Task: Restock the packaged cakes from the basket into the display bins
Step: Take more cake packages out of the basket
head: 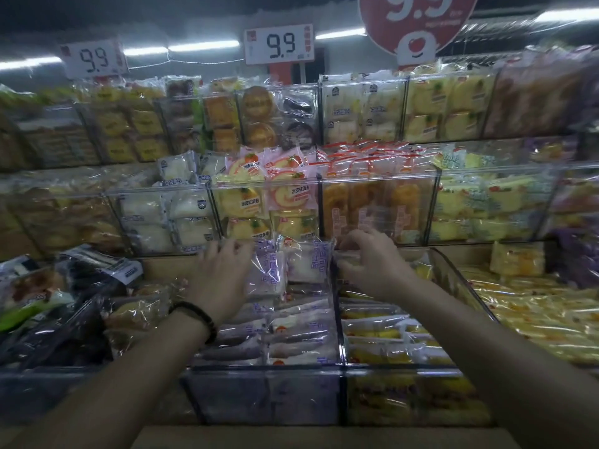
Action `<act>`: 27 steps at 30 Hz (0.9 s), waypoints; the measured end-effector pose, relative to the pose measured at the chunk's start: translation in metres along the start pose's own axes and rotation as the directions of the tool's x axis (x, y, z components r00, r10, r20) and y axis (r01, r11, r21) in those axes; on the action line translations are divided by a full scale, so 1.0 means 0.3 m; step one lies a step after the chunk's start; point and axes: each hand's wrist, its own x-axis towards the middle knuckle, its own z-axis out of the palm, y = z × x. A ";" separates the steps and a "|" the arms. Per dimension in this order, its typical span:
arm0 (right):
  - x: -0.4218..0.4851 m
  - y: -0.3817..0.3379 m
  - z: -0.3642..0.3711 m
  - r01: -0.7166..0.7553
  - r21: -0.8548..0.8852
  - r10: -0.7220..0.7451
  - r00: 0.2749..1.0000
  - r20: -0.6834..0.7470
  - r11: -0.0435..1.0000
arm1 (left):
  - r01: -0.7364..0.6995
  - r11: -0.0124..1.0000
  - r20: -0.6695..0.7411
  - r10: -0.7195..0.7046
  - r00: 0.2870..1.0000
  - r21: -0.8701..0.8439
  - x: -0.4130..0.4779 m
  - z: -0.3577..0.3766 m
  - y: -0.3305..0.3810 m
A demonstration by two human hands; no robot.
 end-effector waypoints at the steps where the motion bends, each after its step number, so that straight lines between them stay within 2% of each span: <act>1: -0.016 0.007 -0.016 -0.011 0.023 0.011 1.000 0.020 1.000 | -0.021 0.999 0.007 0.022 1.000 -0.049 -0.005 -0.023 0.041; 3: -0.050 0.021 -0.044 -0.058 0.078 0.053 0.997 0.063 0.995 | -0.077 0.980 0.009 0.080 0.997 -0.184 -0.016 -0.062 0.137; 5: -0.089 0.036 -0.074 -0.108 0.160 0.094 0.991 0.091 0.981 | -0.117 0.917 -0.017 0.119 0.993 -0.383 -0.024 -0.087 0.243; 8: -0.150 0.067 -0.131 -0.174 0.252 0.153 0.983 0.098 0.952 | -0.043 0.717 0.086 0.142 0.986 -0.696 -0.031 -0.129 0.414; 10: -0.183 0.082 -0.167 -0.201 0.315 0.186 0.979 0.078 0.927 | 0.048 0.591 0.197 0.191 0.962 -0.805 -0.032 -0.163 0.522; 16: -0.312 0.224 -0.320 -0.293 0.439 0.293 0.954 0.069 0.849 | 0.226 0.343 0.338 0.311 0.888 -0.912 -0.007 -0.260 0.830; 21: -0.505 0.450 -0.489 -0.314 0.468 0.341 0.940 0.030 0.826 | 0.315 0.151 0.348 0.471 0.811 -0.937 -0.047 -0.290 1.120; 24: -0.685 0.614 -0.568 -0.400 0.480 0.447 0.894 0.018 0.781 | 0.335 0.067 0.313 0.560 0.767 -0.940 -0.125 -0.273 1.344; 27: -0.881 0.779 -0.594 -0.500 0.475 0.561 0.828 0.017 0.724 | 0.314 0.068 0.266 0.713 0.648 -0.947 -0.229 -0.237 1.539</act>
